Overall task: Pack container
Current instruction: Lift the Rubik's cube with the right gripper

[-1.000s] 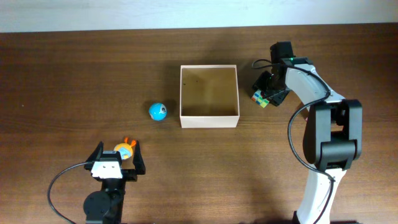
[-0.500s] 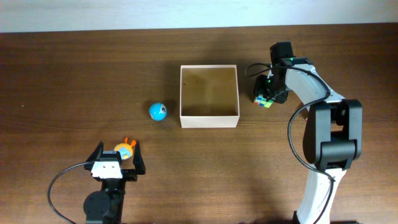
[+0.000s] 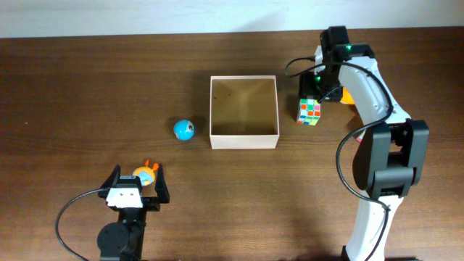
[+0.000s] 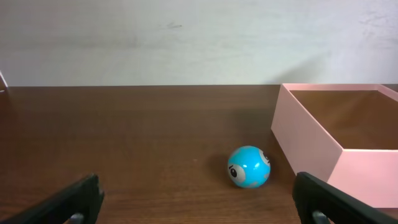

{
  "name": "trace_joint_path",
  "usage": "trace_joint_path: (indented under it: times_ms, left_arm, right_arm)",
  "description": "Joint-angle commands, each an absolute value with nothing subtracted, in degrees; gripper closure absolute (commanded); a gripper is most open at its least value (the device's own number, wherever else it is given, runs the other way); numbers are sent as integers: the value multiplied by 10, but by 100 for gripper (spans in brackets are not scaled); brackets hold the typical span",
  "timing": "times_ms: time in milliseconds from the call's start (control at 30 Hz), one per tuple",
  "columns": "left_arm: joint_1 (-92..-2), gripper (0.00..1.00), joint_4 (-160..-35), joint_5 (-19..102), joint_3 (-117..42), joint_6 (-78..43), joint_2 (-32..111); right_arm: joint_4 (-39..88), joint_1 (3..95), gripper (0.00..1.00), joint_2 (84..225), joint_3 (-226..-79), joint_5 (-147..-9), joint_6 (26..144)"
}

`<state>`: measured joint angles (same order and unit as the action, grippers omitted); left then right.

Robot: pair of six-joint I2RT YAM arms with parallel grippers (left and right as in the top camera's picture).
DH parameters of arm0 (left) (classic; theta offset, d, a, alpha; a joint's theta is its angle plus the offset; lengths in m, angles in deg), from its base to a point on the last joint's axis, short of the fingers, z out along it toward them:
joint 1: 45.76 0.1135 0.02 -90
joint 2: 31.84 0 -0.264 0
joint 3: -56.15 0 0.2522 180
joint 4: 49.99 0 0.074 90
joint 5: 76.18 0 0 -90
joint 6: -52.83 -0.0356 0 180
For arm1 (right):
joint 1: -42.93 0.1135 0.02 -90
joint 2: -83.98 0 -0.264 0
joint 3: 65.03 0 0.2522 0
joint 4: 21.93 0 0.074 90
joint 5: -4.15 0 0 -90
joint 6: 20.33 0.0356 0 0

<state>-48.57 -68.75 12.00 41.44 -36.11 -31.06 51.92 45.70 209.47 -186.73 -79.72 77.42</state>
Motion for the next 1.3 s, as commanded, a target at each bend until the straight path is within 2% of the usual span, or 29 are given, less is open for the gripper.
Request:
trace_joint_path:
  times_ms: [0,233,700,933,1267]
  left_arm:
    - [-486,1,-689,128,416,-370,-315]
    - [-486,1,-689,128,416,-370,-315]
    - [-486,1,-689,128,416,-370,-315]
    - [-486,1,-689,128,416,-370,-315]
    - [-486,1,-689,128,416,-370,-315]
  right_arm:
    - [532,455,30,2100,-1872,-809,744]
    - [552,455,30,2101,-1861,-858,744]
    - [513,472,30,2107,-1823,-852,750]
    - [507,474,22,2107,-1823,-844,750]
    - [498,474,21,2109,-1805,-841,779]
